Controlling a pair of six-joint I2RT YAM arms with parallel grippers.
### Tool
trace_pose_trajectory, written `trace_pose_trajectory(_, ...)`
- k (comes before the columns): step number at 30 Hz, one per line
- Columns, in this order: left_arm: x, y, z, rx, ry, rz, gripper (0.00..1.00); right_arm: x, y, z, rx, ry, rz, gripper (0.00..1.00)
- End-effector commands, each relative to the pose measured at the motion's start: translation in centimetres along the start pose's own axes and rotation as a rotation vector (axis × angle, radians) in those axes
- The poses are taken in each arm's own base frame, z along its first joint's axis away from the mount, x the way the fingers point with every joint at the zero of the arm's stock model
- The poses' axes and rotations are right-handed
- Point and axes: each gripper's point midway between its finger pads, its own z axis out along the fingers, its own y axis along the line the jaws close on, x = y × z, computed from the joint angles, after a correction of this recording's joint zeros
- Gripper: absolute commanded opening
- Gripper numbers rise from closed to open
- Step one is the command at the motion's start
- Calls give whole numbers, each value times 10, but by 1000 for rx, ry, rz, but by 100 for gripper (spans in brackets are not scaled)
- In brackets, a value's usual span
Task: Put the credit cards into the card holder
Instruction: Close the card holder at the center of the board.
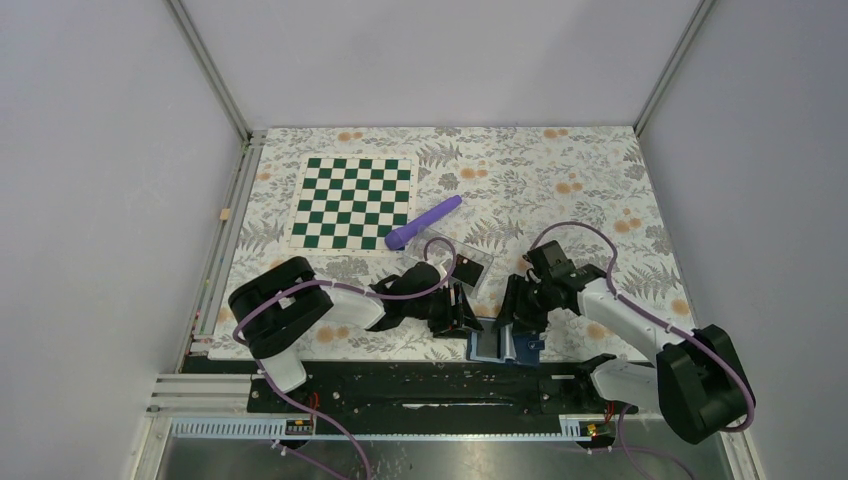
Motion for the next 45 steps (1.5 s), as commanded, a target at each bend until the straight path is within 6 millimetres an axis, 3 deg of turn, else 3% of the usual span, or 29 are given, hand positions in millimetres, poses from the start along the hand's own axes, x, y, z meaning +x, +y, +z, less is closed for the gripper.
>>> trace_pose_trajectory(1, 3, 1, 0, 14, -1, 25, 56, -1, 40, -11, -206, 5, -36, 55)
trace_pose_trajectory(7, 0, -5, -2, 32, -11, 32, 56, 8, 48, 6, -287, 97, -24, 54)
trace_pose_trajectory(13, -1, -2, -6, 39, -26, 16, 56, 9, 64, 11, -387, 130, -39, 56)
trace_pose_trajectory(19, -1, 3, -5, 9, -23, 11, 56, 3, 48, 5, -259, 85, -78, 56)
trace_pose_trajectory(24, -8, 26, -11, -165, -47, 43, 57, 1, 29, -9, -159, -5, -111, 52)
trace_pose_trajectory(28, -13, 36, -17, -250, -67, 70, 61, 6, 10, -8, -89, -34, -89, 47)
trace_pose_trajectory(34, -8, 26, 1, -161, -25, 44, 62, 16, -12, 8, -4, 25, -48, 43)
trace_pose_trajectory(41, -3, 7, 13, -14, 10, 25, 62, 14, -1, 21, -56, 62, -40, 41)
trace_pose_trajectory(45, -5, -11, 10, 65, -4, 38, 62, 16, 2, 29, -75, 85, -34, 41)
